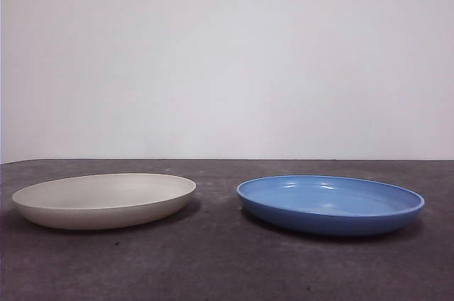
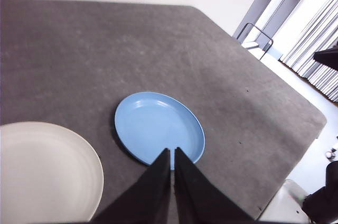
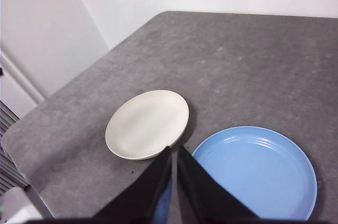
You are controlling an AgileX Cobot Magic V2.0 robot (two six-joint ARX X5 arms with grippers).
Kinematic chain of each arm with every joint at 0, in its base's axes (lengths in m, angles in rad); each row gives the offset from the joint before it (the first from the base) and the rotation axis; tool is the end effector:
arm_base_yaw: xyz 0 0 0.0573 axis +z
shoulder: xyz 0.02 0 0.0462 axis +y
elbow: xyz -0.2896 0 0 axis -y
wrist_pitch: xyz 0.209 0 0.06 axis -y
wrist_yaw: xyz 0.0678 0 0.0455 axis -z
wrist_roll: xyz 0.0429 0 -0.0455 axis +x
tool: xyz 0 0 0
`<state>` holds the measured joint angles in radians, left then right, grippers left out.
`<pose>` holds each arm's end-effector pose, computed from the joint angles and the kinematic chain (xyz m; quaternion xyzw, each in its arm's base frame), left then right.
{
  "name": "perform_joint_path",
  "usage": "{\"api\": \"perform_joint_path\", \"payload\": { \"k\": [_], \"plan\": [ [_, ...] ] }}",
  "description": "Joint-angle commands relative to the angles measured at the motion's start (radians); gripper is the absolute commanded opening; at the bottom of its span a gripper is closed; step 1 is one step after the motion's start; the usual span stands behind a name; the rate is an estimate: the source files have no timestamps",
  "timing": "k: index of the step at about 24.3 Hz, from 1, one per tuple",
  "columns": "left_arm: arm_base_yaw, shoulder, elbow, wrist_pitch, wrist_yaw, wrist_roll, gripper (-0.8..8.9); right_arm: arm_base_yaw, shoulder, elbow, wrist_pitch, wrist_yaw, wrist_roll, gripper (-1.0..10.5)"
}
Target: Pick up the white plate, put it on the blue plate, put it on desk
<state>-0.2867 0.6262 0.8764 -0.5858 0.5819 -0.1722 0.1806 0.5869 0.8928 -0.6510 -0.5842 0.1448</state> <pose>0.0613 -0.0426 0.3490 -0.1014 0.2003 -0.3991 0.8890 0.0524 0.0336 0.3490 0.1004 0.1944 0.3545 0.9091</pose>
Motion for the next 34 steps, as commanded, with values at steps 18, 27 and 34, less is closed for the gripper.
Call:
{"api": "perform_joint_path", "payload": {
  "k": [18, 27, 34],
  "plan": [
    [-0.003, -0.002, 0.014, -0.005, 0.005, -0.041, 6.26, 0.002, 0.005, 0.014, 0.001, 0.078, -0.023, 5.8],
    [0.024, 0.123, 0.023, -0.079, 0.003, -0.172, 6.25, 0.003, 0.005, 0.014, -0.001, 0.077, -0.021, 5.8],
    [0.07, 0.327, 0.062, -0.177, -0.003, -0.153, 6.25, 0.003, 0.005, 0.014, -0.002, 0.076, -0.021, 5.8]
  ]
}}
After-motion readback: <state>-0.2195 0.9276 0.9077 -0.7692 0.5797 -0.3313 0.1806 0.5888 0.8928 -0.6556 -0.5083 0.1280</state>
